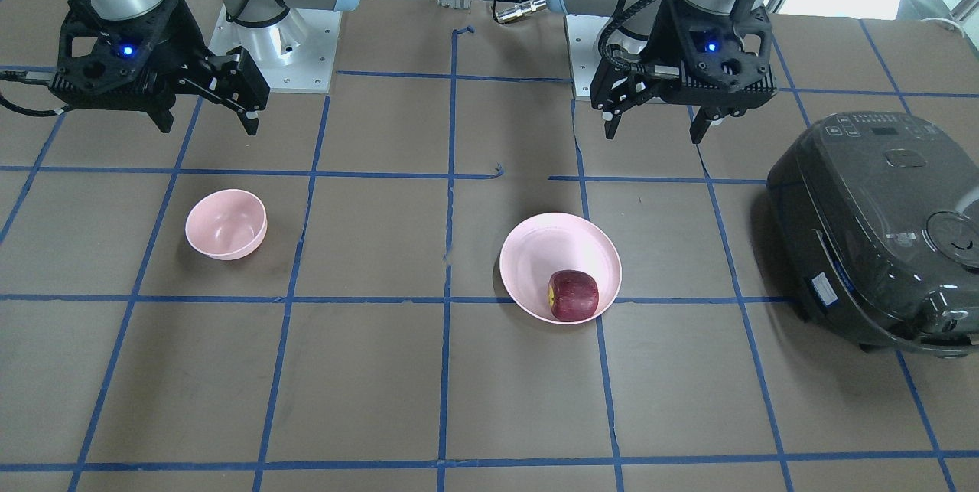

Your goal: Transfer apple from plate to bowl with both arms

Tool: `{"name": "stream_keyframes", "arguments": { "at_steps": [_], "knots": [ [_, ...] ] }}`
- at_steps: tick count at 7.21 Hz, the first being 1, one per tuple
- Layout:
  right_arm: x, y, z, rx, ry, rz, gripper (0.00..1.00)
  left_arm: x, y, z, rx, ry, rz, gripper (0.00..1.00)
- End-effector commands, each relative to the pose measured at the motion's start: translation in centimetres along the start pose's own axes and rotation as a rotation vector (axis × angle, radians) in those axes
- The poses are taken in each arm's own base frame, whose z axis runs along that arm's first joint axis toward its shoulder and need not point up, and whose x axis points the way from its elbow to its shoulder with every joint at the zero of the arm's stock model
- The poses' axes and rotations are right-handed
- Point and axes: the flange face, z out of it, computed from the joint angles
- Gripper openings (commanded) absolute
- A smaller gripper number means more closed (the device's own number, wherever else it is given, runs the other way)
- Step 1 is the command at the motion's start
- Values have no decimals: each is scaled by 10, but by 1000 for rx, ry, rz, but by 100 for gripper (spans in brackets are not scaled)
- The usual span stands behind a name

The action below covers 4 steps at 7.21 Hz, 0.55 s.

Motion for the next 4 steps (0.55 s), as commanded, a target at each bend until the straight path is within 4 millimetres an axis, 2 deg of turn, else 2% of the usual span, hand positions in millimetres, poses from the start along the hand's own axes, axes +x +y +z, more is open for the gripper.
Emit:
{"name": "stream_keyframes", "arguments": {
  "at_steps": [1, 4],
  "knots": [
    [0, 0, 0, 1, 2, 0, 100, 0, 0, 0, 1, 0, 0, 100],
    [0, 0, 0, 2, 2, 0, 100, 1, 0, 1, -1, 2, 1, 100]
  ]
}}
